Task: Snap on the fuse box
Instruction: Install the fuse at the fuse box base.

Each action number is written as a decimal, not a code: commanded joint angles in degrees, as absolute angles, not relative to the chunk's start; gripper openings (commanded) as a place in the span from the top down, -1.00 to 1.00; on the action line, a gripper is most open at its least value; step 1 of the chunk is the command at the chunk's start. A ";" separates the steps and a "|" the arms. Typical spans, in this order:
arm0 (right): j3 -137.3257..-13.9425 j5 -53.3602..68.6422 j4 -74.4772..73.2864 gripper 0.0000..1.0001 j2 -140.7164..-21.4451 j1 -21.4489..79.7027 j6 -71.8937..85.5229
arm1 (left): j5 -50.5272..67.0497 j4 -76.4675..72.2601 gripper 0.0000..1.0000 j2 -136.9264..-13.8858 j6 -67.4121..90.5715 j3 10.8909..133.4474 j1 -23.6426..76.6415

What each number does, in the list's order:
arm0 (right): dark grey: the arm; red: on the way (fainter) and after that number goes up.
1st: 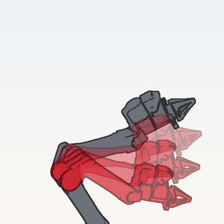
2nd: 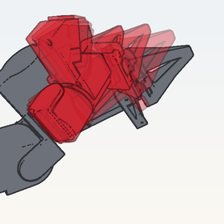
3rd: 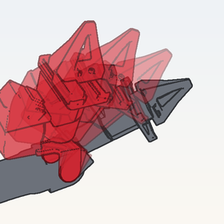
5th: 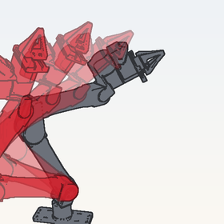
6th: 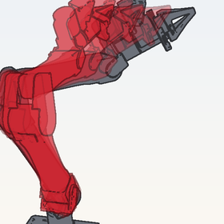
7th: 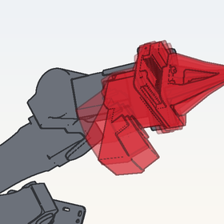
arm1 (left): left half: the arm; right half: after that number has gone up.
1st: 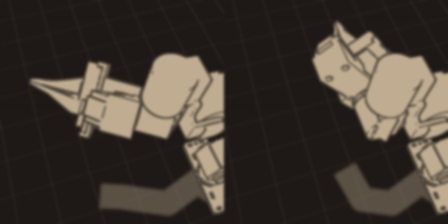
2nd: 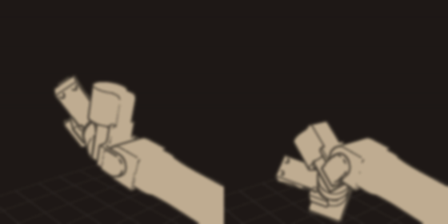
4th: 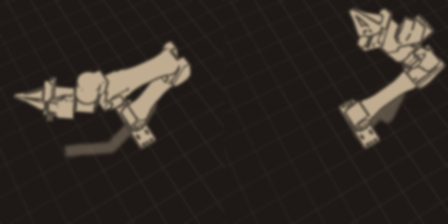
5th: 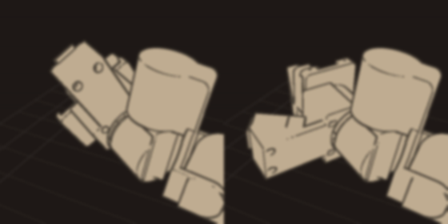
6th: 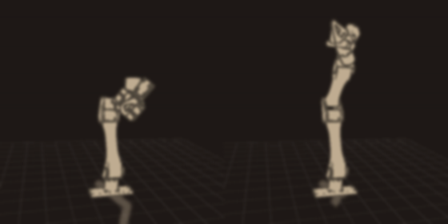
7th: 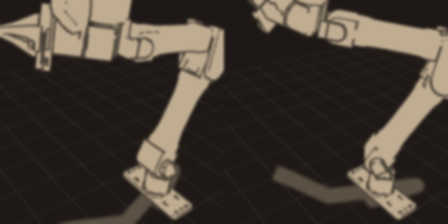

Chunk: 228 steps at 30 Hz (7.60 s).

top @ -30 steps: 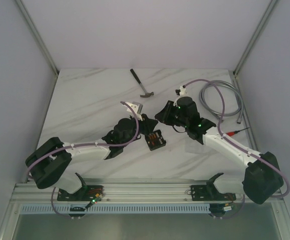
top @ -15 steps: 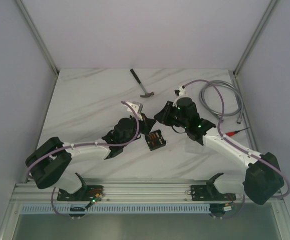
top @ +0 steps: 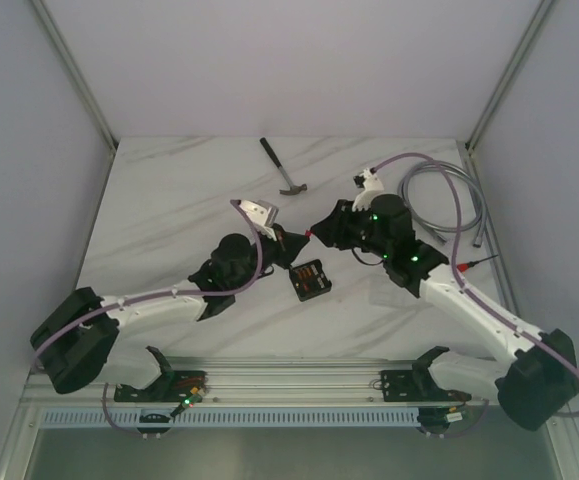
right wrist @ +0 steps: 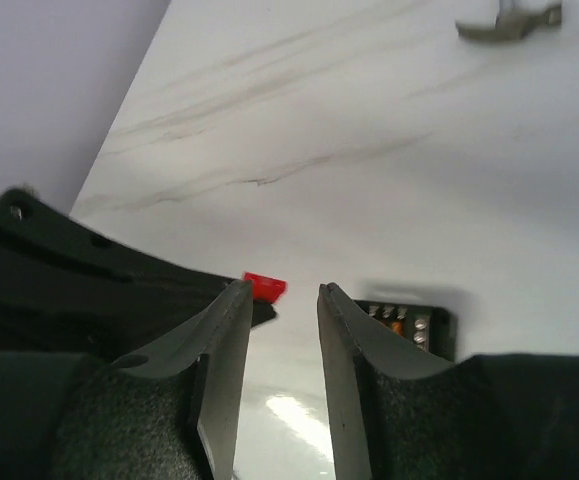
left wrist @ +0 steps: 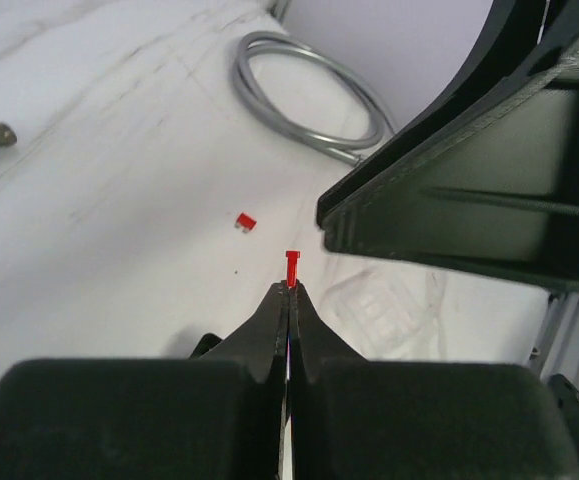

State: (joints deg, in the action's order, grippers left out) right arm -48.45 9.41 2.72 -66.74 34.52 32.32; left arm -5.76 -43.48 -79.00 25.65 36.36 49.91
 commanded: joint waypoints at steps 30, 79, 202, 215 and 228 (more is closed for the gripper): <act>-52.23 59.59 -5.01 0.28 -61.17 25.70 -8.53 | 35.28 -32.44 1.00 -68.71 17.70 40.59 43.27; -54.05 36.47 -11.39 1.00 -64.08 28.03 -2.83 | 8.22 -20.27 -0.06 -63.37 24.01 35.60 38.39; -64.43 -15.61 -25.08 1.00 -96.88 54.22 20.92 | -18.28 -9.22 -1.00 -63.56 31.60 29.97 30.50; -65.08 -18.46 -28.22 1.00 -99.33 54.99 21.55 | -18.18 -9.23 -1.00 -63.62 31.55 29.93 30.51; -64.08 -15.38 -28.39 1.00 -103.08 55.46 24.68 | -18.26 -9.23 -1.00 -63.02 31.56 29.88 30.50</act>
